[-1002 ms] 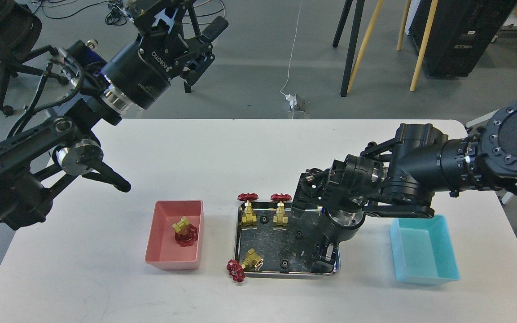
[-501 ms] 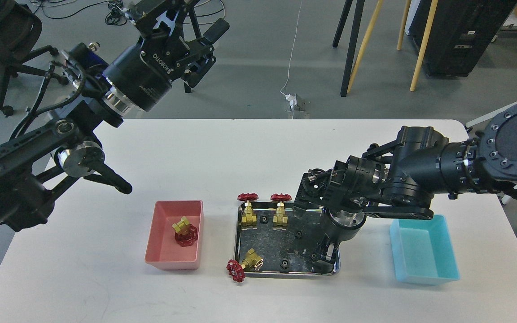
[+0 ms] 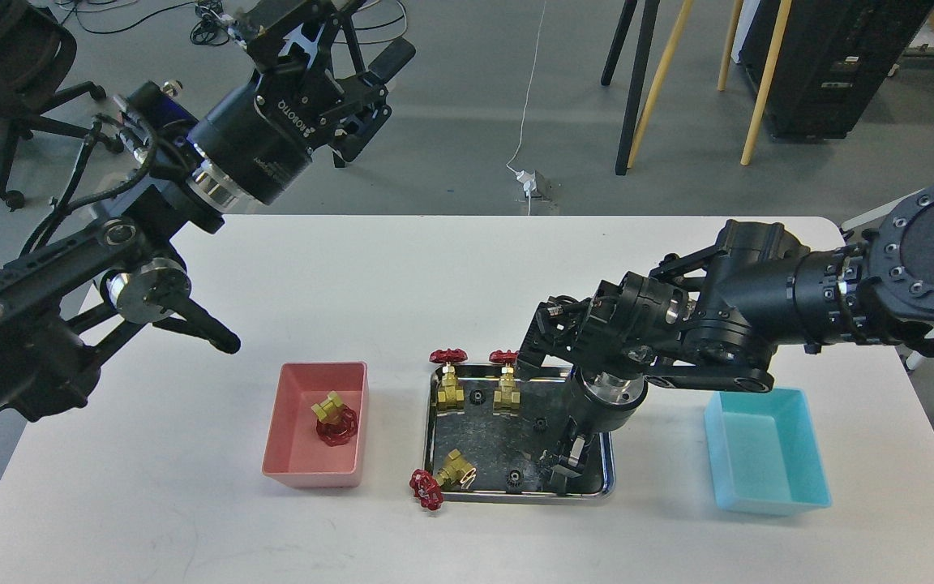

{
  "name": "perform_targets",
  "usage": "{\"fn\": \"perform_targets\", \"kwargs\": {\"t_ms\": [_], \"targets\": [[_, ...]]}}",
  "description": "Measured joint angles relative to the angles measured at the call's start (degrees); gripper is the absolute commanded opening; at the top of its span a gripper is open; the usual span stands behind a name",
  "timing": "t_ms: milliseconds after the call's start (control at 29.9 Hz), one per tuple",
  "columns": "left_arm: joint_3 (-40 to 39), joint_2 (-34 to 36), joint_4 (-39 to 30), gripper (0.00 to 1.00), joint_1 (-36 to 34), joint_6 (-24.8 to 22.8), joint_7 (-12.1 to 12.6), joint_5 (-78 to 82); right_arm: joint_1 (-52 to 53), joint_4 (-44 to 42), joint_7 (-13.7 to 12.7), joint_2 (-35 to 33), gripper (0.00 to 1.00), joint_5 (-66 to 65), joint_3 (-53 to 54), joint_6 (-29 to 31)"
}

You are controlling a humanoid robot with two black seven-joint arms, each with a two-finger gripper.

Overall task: Place valve in pink box and gear in blue box
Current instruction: 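Close the right gripper on the dark gear in the tray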

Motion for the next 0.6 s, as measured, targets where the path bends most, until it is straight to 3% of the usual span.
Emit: {"fn": "perform_targets", "kwargs": {"t_ms": [601], "targets": [[-0.3, -0.9, 0.1, 0.7, 1.0, 0.0, 0.0, 0.1, -2.9, -2.8, -0.1, 0.0, 0.47, 0.0, -0.3, 0.0]]}}
